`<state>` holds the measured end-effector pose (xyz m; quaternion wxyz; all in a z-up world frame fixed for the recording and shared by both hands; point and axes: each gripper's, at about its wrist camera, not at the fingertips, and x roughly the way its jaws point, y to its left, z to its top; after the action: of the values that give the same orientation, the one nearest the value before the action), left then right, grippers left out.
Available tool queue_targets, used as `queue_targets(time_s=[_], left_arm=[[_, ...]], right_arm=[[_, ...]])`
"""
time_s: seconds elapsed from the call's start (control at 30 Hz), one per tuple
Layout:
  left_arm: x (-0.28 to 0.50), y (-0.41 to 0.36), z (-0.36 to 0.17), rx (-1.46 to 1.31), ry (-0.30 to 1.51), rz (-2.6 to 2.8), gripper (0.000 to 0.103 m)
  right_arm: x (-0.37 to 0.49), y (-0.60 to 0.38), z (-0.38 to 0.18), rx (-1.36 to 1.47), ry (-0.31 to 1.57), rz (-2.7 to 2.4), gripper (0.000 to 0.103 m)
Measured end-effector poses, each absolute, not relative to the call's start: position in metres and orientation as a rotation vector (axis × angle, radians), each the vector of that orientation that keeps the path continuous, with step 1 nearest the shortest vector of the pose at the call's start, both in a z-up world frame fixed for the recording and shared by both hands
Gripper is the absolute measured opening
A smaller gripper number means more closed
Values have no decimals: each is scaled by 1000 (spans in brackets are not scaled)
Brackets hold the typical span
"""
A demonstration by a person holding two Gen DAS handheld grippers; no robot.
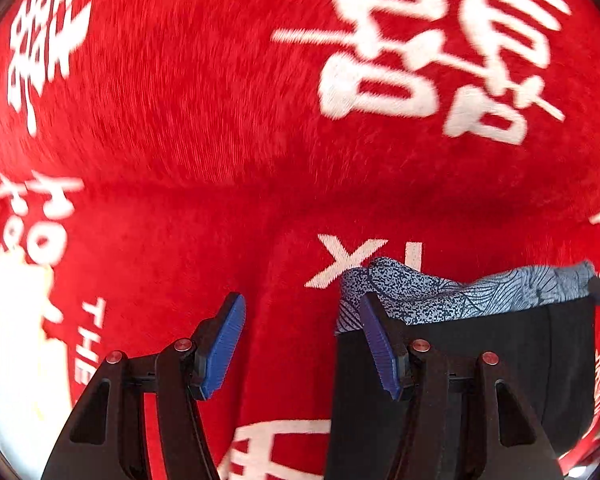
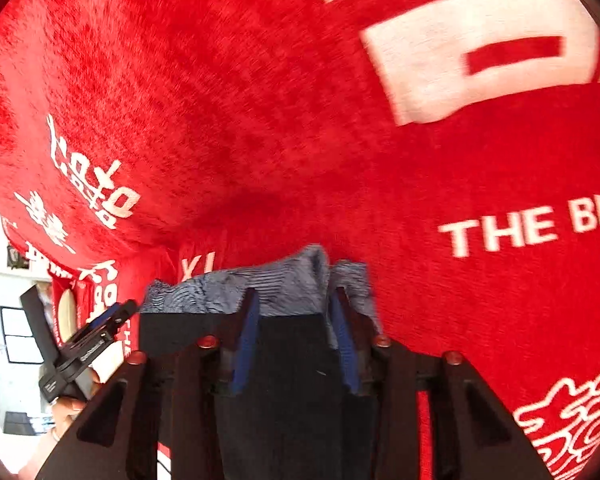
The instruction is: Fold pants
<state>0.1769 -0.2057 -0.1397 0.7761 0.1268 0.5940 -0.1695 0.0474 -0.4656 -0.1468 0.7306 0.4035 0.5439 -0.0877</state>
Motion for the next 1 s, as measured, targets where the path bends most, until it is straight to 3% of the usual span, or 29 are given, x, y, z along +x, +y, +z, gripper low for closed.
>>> queue_targets(time_s=[0.3,0.37,0.5,0.7,0.93,0.97,1.0], left_arm=[[160,-222,-180,426,1255,-335,61],[156,-225,-177,458,1229,-322,61],[151,-207,-147,357,1223,-337,61],[105,-171,-117,290,1259,-412,61],[47,-177,-132,322,1344,-476,61],[45,-179,-135,321,1343,-468,65],[45,-178,-137,319,1342,-452,76]], right_arm=[[52,-449,-160,725,1292,-255,19],[54,-443,-161,693,1294,-273,19],[41,-434,-140,666,1286,-303,31],[-17,-391,-107,595,1274,-270,31],[-48,-350,-103,529,1309,-261,31],[-48,-350,-107,524,1323,-269,31],[-48,-352,-110,521,1331,-274,31]])
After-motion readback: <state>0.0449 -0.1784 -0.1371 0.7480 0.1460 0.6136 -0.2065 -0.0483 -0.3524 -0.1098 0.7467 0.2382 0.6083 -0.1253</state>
